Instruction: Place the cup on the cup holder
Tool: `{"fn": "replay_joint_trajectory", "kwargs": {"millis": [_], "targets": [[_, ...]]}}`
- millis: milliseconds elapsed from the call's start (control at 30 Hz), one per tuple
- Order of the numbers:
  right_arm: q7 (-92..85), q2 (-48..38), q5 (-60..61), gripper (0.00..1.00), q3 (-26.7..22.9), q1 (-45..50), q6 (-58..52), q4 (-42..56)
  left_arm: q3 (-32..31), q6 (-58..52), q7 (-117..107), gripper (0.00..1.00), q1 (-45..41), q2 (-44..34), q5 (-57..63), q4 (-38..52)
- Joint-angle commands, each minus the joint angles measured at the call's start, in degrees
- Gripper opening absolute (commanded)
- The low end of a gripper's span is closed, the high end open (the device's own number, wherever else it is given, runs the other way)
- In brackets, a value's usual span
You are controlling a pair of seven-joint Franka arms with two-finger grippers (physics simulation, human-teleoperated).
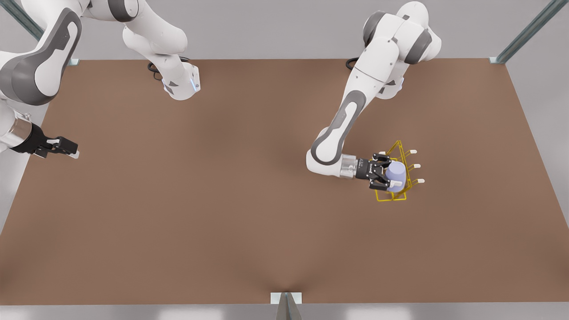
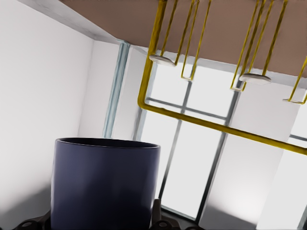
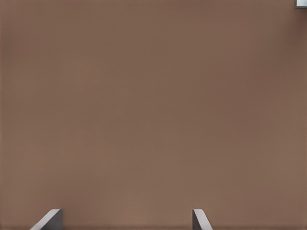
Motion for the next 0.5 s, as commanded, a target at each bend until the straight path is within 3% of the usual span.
{"fn": "replay_joint_trajectory", "kwargs": {"millis": [0, 467], "targets": [[0.0, 0.0, 0.0, 1.0, 0.0, 0.2, 0.0, 0.0, 0.0, -1.1, -10.0, 0.74, -0.1, 0.1, -1.4, -0.6], [0.0, 0.0, 1.3, 1.0, 0.2, 0.2, 0.6, 0.1, 0.1, -1.6, -12.1, 0.75, -0.1, 2.0, -1.6, -1.8]]}}
